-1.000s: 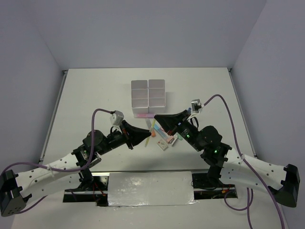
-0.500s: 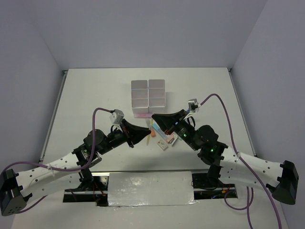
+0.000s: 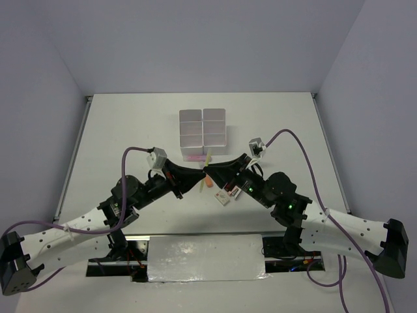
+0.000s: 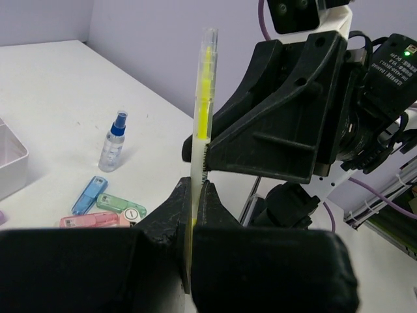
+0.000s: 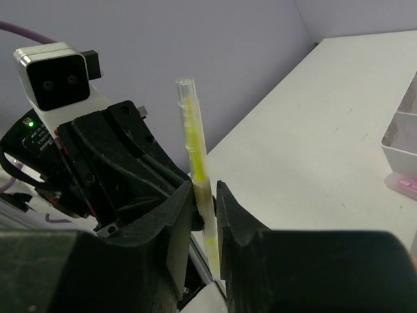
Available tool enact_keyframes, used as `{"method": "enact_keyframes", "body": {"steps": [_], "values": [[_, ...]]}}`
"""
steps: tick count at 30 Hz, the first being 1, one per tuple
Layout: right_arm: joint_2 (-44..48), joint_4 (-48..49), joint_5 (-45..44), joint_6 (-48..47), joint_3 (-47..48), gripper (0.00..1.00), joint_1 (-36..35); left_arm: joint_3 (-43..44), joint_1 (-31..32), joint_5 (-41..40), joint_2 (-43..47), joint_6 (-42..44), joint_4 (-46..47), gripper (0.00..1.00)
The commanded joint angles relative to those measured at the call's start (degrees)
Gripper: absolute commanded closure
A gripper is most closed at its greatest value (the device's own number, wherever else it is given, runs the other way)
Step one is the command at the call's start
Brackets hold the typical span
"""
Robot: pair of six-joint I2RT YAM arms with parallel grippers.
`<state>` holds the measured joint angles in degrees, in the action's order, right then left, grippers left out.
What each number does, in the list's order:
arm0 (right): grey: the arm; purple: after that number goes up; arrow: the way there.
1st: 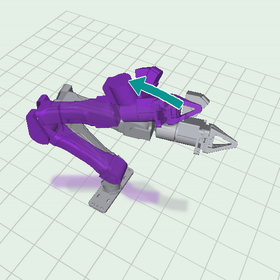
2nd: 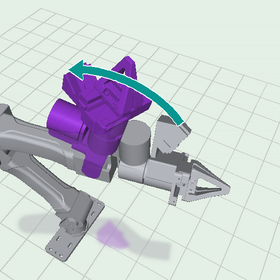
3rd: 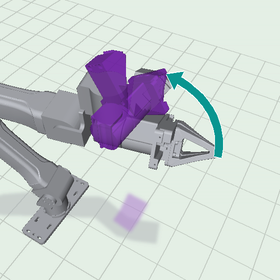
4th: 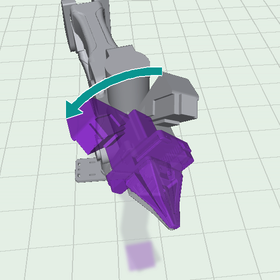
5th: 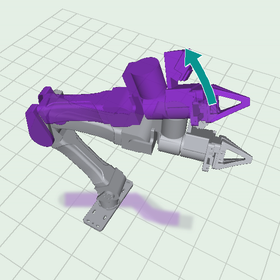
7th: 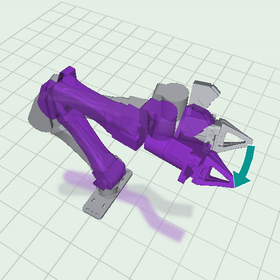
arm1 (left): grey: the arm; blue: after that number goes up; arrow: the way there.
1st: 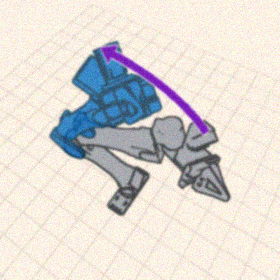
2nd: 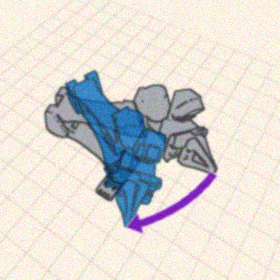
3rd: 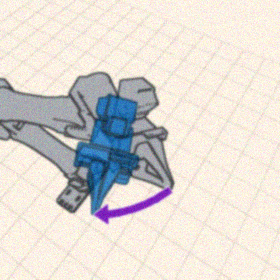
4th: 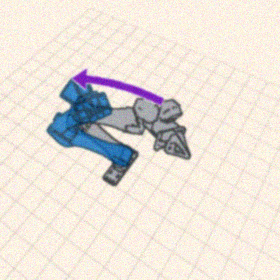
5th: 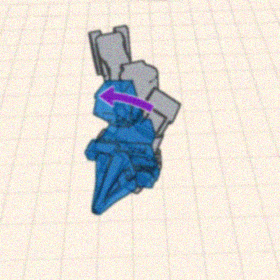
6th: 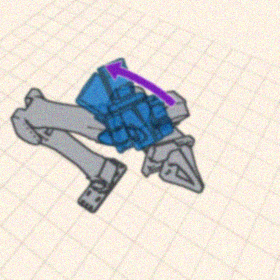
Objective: Sort the stationery into containers
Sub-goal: Close the pen cap on the pen.
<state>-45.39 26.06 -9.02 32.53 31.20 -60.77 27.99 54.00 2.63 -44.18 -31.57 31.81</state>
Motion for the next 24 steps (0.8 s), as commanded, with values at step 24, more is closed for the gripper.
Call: {"method": "enact_keyframes", "body": {"steps": [24], "values": [[0.12,-0.57,4.27,-5.99,4.22,1.00,-0.49,5.06,-0.21,9.50,-7.14,1.43,2.29,0.98]]}}
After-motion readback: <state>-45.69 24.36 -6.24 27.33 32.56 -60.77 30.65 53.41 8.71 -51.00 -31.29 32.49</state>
